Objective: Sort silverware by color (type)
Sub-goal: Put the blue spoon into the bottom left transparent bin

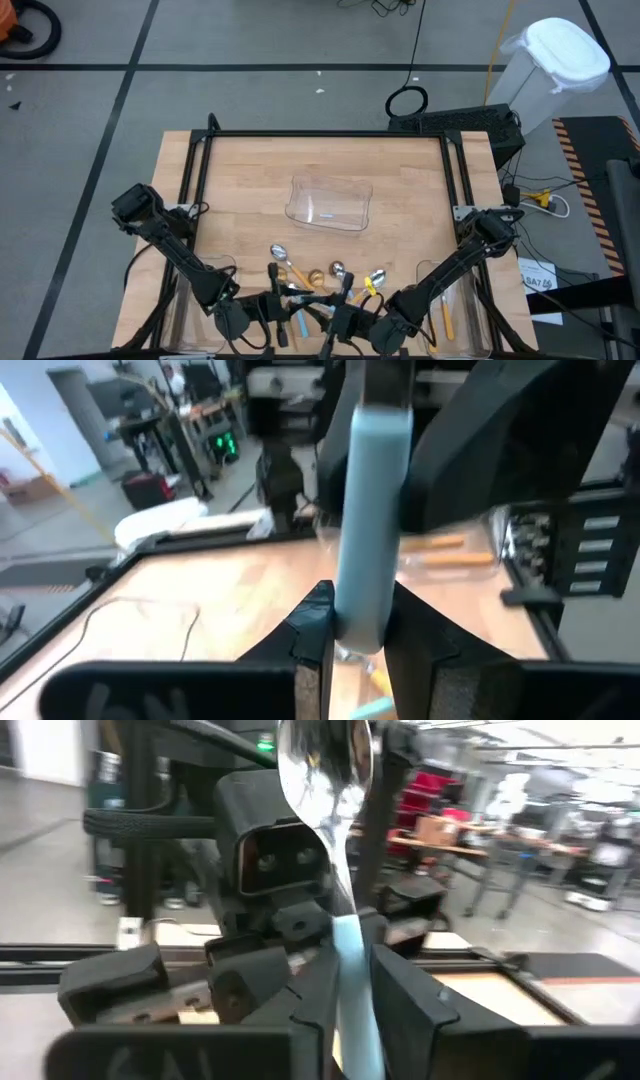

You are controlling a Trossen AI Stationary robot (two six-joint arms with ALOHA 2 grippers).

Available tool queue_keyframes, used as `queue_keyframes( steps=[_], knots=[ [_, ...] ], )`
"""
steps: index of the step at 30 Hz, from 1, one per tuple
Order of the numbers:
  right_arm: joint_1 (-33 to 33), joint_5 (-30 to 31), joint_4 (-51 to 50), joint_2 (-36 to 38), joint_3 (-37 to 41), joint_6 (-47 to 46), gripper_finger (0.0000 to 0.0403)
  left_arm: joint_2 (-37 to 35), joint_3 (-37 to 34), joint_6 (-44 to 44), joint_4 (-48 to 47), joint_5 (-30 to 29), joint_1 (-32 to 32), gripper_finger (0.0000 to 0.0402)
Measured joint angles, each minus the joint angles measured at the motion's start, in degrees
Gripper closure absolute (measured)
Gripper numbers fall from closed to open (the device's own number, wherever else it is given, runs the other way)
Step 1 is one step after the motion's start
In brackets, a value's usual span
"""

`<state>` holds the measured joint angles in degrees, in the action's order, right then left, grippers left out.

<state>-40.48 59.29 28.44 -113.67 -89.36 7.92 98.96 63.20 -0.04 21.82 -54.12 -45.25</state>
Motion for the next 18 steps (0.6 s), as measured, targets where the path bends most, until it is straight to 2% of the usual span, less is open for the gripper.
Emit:
queue_keyframes(
  steps=[6,10,13,18],
  knots=[
    [-4.2,14.9,-2.5,0.2,0.0,3.6,0.0291,-4.9,0.0,-13.4,-18.6,0.3,-1.0,0.0343],
    [-7.4,20.5,-7.1,0.2,0.0,4.2,0.0266,-8.4,0.0,-24.9,-32.7,2.1,-2.4,0.0343],
    [-9.6,20.6,-8.6,0.2,0.0,4.2,0.0257,-11.6,0.0,-34.2,-42.1,7.6,-3.0,0.0343],
    [-11.8,20.6,-11.0,0.2,0.0,4.1,0.0255,-16.1,0.0,-51.2,-54.9,21.5,-3.7,0.0343]
  ],
)
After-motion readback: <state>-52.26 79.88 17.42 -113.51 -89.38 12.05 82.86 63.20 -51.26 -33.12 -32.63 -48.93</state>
